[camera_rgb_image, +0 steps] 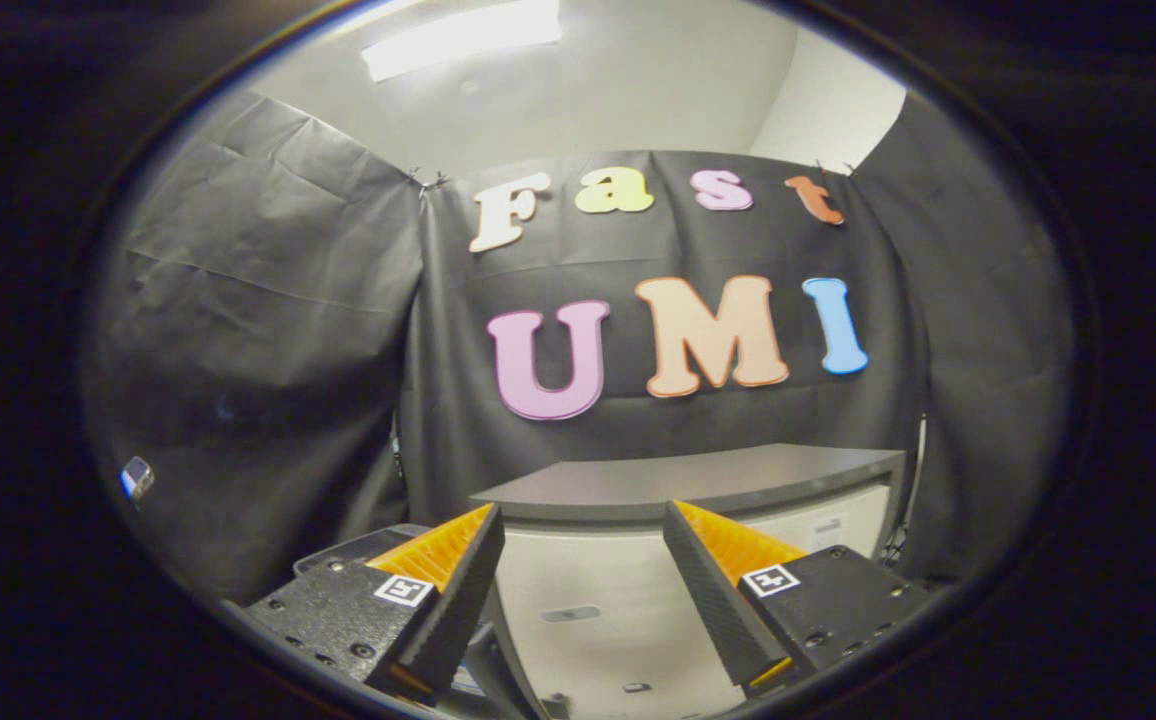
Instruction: Put the clothes into the washing machine and then close the washing machine lid.
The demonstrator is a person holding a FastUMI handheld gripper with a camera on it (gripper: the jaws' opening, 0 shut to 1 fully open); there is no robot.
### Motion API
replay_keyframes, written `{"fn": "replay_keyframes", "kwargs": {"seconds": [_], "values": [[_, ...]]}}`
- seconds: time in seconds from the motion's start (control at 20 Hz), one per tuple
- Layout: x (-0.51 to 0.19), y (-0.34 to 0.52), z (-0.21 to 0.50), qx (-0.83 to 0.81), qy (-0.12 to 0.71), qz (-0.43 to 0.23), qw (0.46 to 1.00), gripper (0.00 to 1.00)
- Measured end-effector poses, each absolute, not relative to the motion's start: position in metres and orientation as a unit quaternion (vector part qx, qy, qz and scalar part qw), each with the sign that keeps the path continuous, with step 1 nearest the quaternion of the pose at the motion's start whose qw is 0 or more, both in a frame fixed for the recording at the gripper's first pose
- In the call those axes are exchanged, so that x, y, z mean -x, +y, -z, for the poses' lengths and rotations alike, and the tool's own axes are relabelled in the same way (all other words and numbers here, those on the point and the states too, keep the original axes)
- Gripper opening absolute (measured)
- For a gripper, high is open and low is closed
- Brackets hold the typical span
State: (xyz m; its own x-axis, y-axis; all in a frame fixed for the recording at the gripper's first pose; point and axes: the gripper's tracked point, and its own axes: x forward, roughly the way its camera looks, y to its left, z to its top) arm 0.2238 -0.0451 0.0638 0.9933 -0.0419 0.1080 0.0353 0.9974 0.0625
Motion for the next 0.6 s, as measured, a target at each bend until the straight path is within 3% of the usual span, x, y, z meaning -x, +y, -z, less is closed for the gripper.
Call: {"fn": "replay_keyframes", "kwargs": {"seconds": [0.6], "values": [[-0.162, -0.097, 0.035, -0.029, -0.064, 0.080, 0.994, 0.96]]}}
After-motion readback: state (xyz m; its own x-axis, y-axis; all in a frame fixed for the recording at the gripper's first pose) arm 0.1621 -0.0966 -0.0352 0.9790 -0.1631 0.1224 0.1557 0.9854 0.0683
